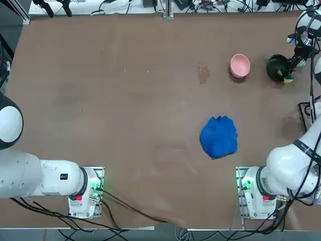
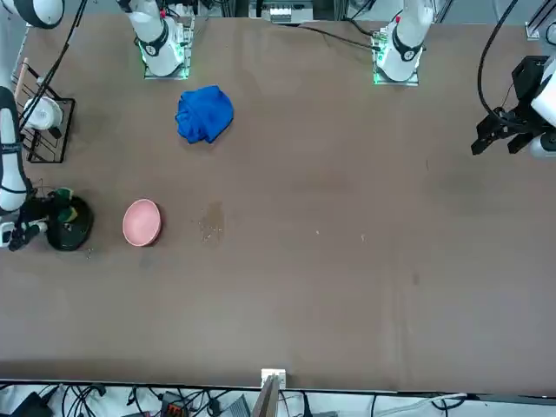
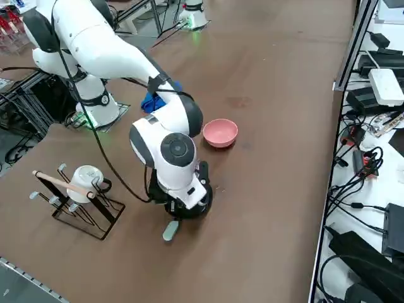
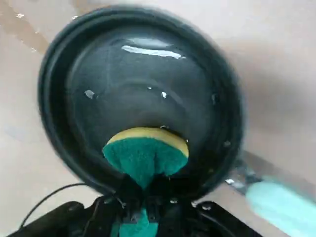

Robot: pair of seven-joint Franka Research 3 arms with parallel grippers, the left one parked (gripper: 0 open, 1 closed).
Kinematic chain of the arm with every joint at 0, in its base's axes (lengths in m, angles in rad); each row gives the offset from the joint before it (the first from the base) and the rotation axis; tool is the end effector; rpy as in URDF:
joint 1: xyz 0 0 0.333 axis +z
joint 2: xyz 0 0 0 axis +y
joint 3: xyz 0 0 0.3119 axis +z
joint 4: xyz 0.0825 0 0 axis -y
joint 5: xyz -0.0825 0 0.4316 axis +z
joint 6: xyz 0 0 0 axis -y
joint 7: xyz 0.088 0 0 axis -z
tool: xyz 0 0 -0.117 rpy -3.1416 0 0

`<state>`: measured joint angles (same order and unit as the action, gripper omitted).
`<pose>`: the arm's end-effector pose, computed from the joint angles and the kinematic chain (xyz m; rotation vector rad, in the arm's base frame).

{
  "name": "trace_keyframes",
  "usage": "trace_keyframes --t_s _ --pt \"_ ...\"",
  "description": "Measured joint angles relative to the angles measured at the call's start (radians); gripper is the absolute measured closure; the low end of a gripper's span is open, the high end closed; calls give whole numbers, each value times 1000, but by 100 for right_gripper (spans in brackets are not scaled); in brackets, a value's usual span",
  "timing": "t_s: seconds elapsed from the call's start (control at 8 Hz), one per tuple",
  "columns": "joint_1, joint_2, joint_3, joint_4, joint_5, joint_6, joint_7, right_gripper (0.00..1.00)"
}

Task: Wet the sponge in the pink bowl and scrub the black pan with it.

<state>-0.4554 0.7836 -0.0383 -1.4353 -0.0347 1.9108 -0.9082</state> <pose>0.6352 -0.3411 0.1632 -2.8902 -0.6435 0.4079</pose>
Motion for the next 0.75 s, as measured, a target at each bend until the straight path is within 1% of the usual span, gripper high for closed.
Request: trace_keyframes --t_s 0.25,0.38,0.5,0.75 --pt "1 8 0 -3 -4 102 3 92" --pt "5 14 2 -6 -5 134 11 92" --pt "16 14 5 -6 -5 153 25 92" --pt "61 14 12 -4 -5 172 73 92"
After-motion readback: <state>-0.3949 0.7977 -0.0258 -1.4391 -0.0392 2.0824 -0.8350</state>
